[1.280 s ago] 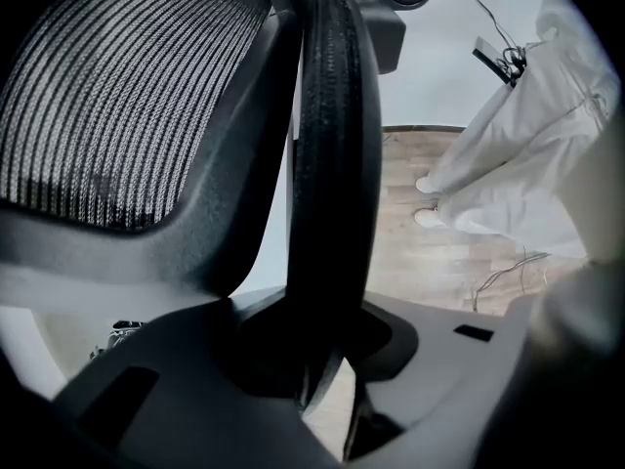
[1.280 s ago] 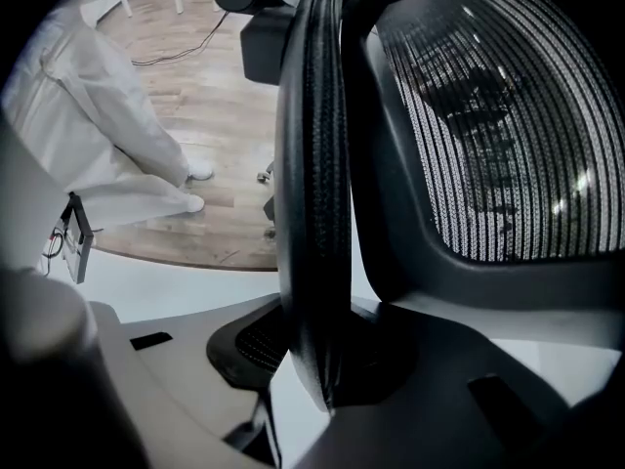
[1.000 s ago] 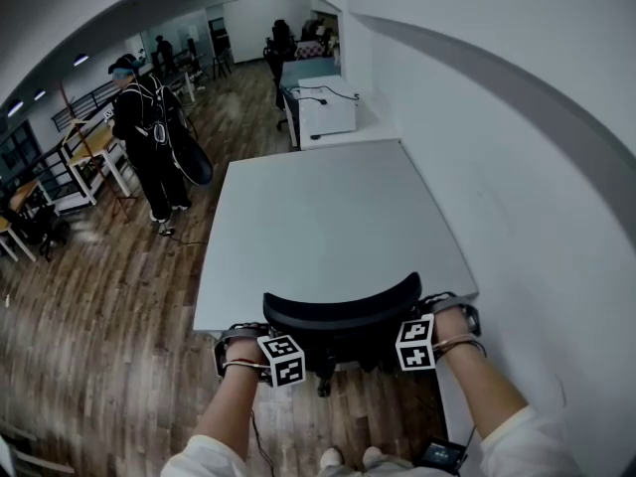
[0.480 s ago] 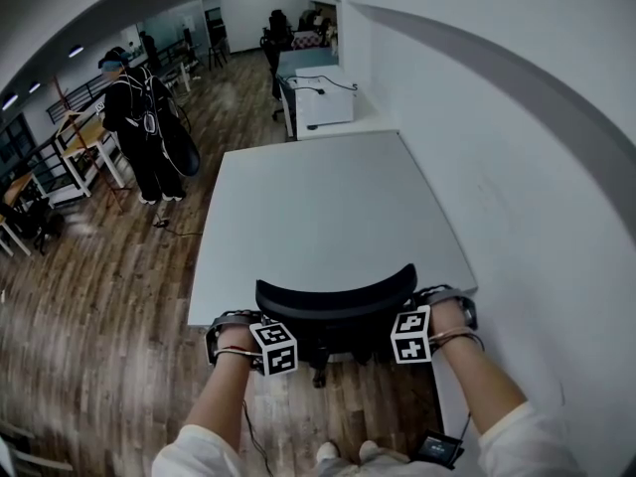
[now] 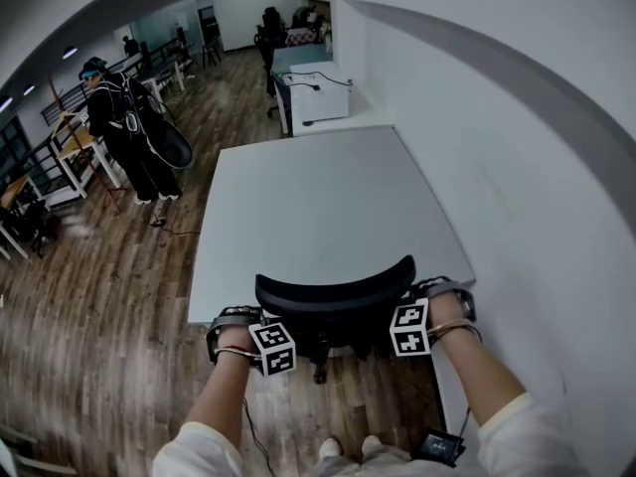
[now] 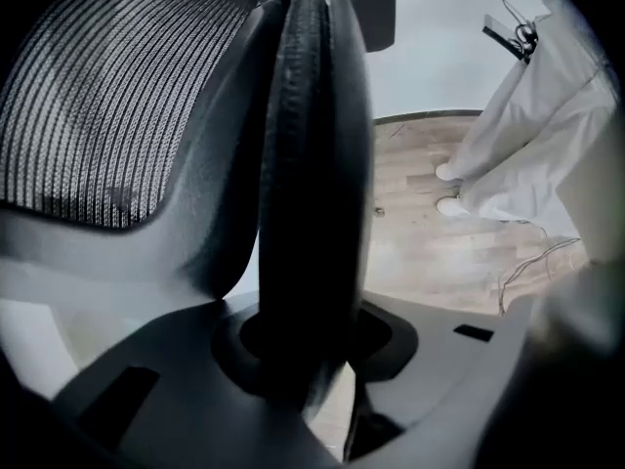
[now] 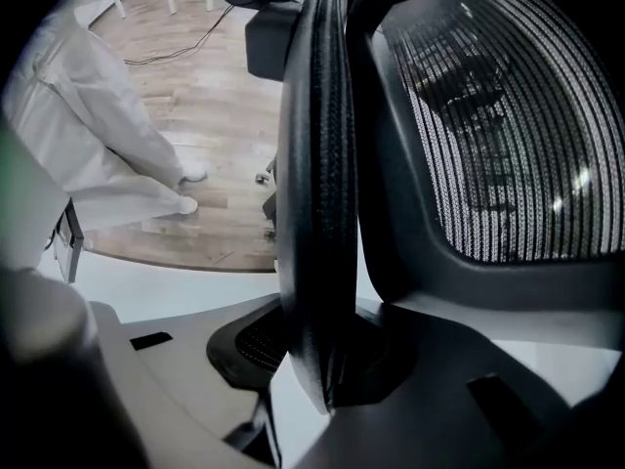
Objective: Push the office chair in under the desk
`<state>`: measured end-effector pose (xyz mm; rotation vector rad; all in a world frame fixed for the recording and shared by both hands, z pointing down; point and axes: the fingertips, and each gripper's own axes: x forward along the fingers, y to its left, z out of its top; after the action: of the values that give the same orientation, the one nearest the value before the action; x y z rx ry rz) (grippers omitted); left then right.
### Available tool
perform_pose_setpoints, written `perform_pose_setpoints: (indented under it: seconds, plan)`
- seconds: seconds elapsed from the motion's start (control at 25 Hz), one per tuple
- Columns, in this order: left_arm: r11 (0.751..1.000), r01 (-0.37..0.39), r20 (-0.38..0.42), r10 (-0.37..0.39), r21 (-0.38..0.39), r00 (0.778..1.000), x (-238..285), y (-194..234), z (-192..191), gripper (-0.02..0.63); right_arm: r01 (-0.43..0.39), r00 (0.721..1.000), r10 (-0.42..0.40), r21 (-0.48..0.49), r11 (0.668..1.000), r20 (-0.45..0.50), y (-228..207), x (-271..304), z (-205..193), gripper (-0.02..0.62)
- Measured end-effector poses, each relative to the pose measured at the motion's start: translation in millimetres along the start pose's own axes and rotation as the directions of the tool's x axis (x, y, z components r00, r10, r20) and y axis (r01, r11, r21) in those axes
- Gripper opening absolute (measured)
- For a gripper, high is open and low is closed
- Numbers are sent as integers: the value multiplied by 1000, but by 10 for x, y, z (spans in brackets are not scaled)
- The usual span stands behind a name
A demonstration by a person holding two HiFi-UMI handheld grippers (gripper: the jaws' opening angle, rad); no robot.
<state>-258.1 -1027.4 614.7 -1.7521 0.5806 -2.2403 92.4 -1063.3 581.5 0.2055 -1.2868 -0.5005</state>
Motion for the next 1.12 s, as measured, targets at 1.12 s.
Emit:
perform_pose_setpoints:
  seconds: [1.12]
  plan:
    - [776,-1,356,291,-631,888,-915,129,181,256,-59,872,-240,578,814,427,48,-834,218,239]
